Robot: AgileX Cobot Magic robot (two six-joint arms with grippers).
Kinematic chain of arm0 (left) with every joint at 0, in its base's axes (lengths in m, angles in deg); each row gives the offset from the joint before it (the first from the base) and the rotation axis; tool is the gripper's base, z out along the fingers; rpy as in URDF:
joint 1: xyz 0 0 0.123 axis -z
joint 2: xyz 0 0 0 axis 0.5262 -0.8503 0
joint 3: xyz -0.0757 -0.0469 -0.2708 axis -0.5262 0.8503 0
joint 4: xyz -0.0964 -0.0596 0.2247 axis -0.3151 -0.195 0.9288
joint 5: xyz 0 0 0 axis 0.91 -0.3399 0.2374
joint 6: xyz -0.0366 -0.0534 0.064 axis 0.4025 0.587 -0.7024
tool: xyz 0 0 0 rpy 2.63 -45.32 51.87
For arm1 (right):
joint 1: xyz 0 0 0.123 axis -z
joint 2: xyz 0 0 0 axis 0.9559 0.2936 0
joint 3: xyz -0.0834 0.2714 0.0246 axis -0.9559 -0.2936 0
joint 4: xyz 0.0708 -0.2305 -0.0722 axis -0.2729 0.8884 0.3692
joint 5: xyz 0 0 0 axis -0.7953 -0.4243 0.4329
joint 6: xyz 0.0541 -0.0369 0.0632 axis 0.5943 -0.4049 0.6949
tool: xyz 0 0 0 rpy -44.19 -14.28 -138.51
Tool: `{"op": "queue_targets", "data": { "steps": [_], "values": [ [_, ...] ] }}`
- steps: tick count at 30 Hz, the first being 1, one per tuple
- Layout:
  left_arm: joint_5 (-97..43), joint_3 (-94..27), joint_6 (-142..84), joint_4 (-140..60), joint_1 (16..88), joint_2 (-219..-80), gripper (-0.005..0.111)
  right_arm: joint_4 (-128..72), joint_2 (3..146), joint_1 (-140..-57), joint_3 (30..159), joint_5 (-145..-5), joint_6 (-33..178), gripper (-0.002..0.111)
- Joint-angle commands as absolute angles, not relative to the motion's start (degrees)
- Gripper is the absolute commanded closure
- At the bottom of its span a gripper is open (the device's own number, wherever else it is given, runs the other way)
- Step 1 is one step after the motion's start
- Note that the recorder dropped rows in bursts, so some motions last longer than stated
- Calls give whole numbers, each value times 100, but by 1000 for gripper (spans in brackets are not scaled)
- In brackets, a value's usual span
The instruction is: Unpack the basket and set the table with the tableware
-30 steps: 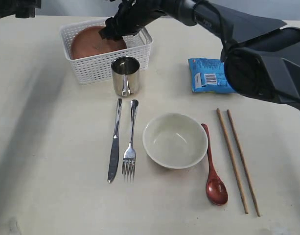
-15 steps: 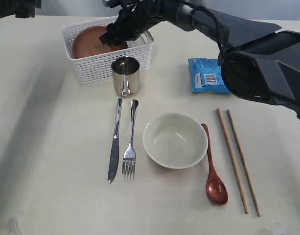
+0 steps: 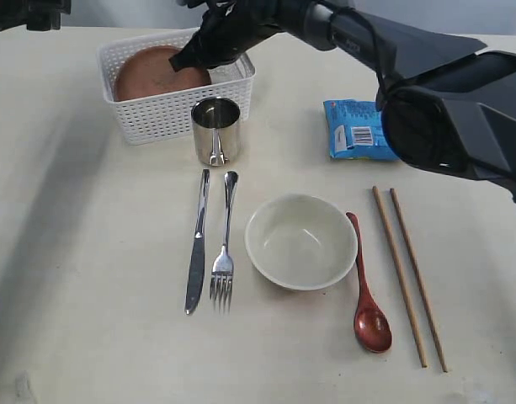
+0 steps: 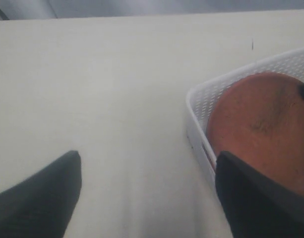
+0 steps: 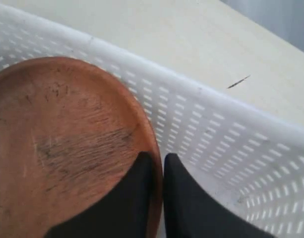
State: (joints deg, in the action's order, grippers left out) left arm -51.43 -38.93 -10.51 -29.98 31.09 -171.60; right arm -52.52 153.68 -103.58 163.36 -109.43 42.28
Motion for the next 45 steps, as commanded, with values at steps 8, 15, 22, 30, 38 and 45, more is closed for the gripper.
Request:
{"op": "queue_targets", "data": {
  "steps": [8,15,22,30,38,45],
  "values": [
    [-5056,-3859,-1063,-3011,3096,-17185,36,-5268,14911,-10384,16343,-11269,4232,109],
    [-5056,-3859,-1063,-3011,3096,-17185,36,-5239,14565,-10373,16343,-11518,4326,109],
    [-5056,-3859,-1063,-3011,3096,-17185,36,-5169,14336,-10373,16343,-11759,4365,109],
    [-3864,-3859,-2208,-3021,3096,-17611,36,-4705,14147,-10373,16343,-12078,4375,109],
    [-3199,-4136,-3173,-3102,3096,-17823,36,-4654,14136,-10373,16343,-12353,4158,109],
    [-4826,-5136,-4393,-3107,3096,-17923,36,-4654,14136,-10373,16343,-12425,4075,109]
  ]
}}
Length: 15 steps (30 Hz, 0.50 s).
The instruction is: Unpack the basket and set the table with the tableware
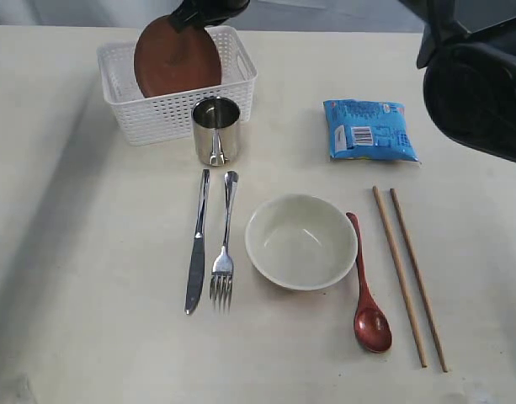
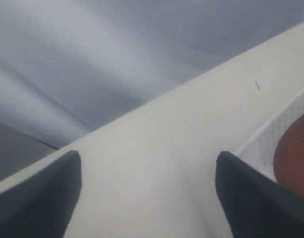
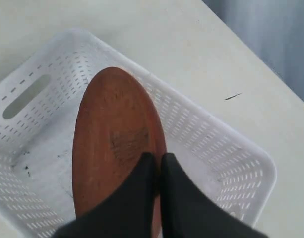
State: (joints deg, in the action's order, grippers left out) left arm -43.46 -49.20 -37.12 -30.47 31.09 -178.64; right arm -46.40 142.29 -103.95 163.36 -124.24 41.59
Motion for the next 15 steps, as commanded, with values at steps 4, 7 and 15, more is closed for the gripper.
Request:
{"op": "queue_targets", "data": {
  "steps": [4,7,15],
  "values": [
    [-4709,-5117,-4582,-3162,3170,-17926,36,-4654,14136,-10373,16343,-12425,4075,109],
    [-4448,-5117,-4514,-3727,3295,-17949,36,-4654,14136,-10373,16343,-12425,4075,109],
    [-3826,-5411,-4751,-4306,3173,-18200,36,-4654,14136,-10373,16343,-12428,4052,109]
  ]
}}
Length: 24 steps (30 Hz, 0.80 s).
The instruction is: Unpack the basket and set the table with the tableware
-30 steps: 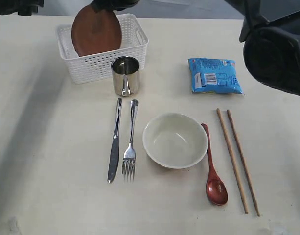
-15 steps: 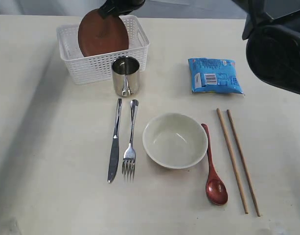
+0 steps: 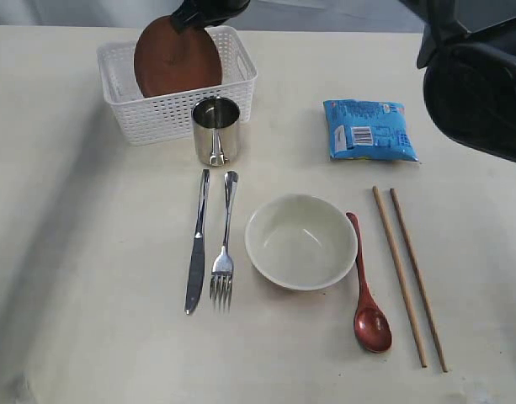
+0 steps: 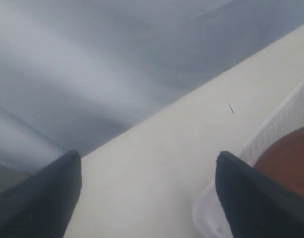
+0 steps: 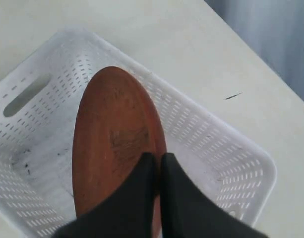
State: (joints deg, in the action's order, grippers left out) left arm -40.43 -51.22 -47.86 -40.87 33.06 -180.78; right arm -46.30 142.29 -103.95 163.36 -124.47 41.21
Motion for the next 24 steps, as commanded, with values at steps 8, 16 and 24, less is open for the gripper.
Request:
{"op": "queue_targets", "data": {
  "steps": [8,16,24],
  "values": [
    [-7380,-7320,-5570,-6497,2573,-19099,36,-4729,14136,-10373,16343,-12439,4053,109],
    [-7788,-6823,-10153,-9285,2524,-19241,36,-4741,14136,-10373,16343,-12577,4040,109],
    [-7856,-6139,-12809,-9926,2505,-19512,36,-4742,14136,-10386,16343,-12658,3772,109]
  ]
}}
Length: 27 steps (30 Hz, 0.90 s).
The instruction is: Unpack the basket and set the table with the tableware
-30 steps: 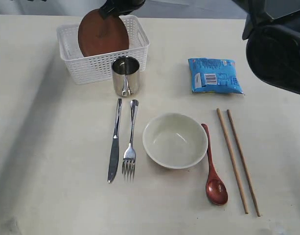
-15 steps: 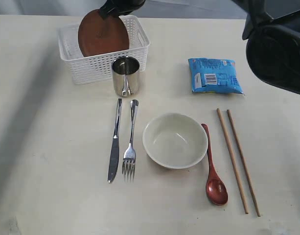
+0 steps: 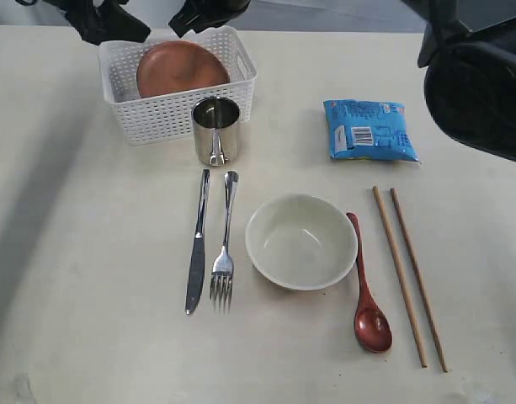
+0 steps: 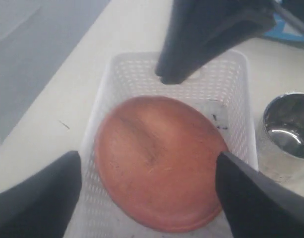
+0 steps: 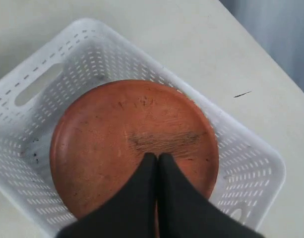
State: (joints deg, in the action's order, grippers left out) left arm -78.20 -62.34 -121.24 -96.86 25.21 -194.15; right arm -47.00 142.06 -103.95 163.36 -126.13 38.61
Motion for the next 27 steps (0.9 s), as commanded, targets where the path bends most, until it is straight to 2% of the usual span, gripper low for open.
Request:
{"op": "queue_targets", "data": {
  "steps": [1,6,10,12,18,22,27],
  "values": [
    [-7856,-6126,-12863,-9981,2505,-19548,36,-4742,14136,-10386,16343,-12658,3772,109],
    [-7953,-6126,-12204,-10006,2505,-19549,36,-4704,14136,-10318,16343,-12784,3772,109],
    [-7909,-6126,-9527,-9311,2505,-19549,36,-4683,14136,-10240,16343,-12910,3772,109],
    [-7744,-6126,-8919,-9252,2505,-19549,36,-4683,14136,-10234,16343,-12910,3772,109],
    [-6858,-6148,-8318,-9255,2577,-19626,36,-4716,14136,-10236,16343,-12910,3772,109],
    [-7461,-6321,-8309,-9215,2657,-19910,36,-4716,14136,-10236,16343,-12910,3772,109],
    [-7012,-6512,-7700,-8503,2923,-20254,36,-4741,14136,-10236,16343,-12910,3772,109]
  ]
}}
